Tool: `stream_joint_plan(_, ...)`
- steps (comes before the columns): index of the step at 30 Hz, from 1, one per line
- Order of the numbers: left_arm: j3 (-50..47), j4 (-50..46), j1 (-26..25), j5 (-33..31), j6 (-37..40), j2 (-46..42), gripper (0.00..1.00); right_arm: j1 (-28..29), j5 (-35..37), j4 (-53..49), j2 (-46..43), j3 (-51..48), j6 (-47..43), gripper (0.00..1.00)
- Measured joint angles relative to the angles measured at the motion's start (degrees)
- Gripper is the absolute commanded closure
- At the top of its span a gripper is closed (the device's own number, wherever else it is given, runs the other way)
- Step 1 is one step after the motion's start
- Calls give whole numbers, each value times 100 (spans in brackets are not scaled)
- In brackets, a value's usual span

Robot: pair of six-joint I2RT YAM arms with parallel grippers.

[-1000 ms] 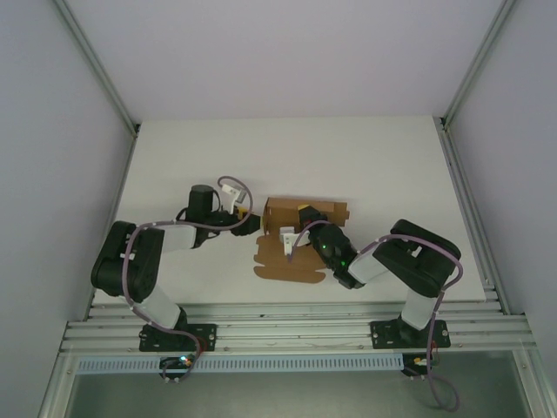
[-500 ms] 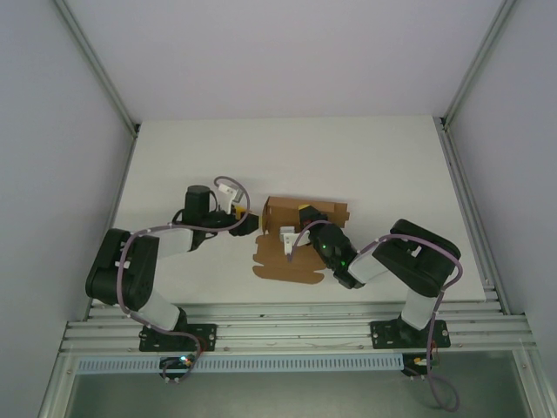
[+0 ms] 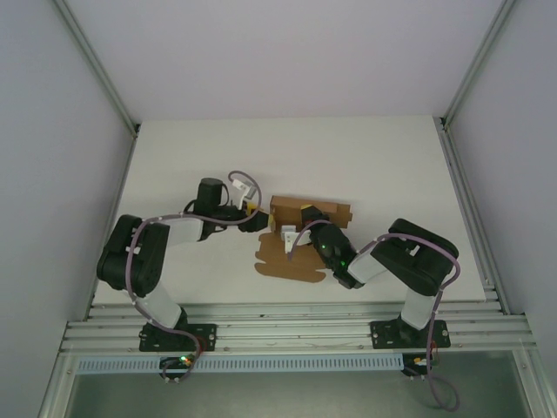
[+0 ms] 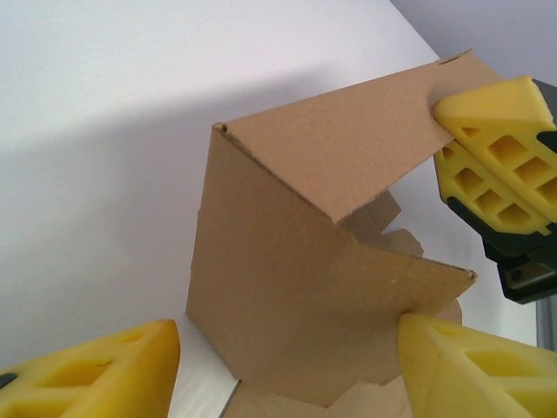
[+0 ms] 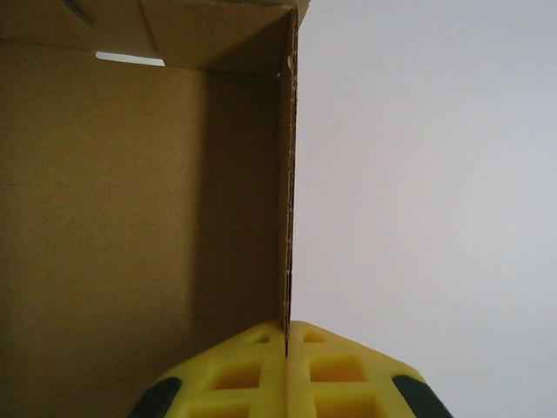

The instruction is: Assemble paper box

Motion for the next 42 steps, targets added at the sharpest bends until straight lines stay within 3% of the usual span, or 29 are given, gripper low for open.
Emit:
stream_joint_plan(7,407,-614,-385,-796,245,61,44,0,103,4,0,-48,87,100)
stream_joint_plan(14,435,-748,-721,-1532,317,225,63,7,125,15,0,-50,184,100)
stream_joint_plan(18,415,-686,-835,-1958,254,234,67,7,122,42,-11,-50,278,100)
stream_joint_plan(26,190,-9,-1088,-2505,146,234,67,7,149,-660,-391,-50,691,100)
stream_joint_plan(32,66,389,-1093,-2717,116,234,57,7,164,-1104,-562,-2,964,100)
stream_joint_plan(42,46,1060,-951,-2297,164,579,58,4,203,-1508,-586,173,1268,100)
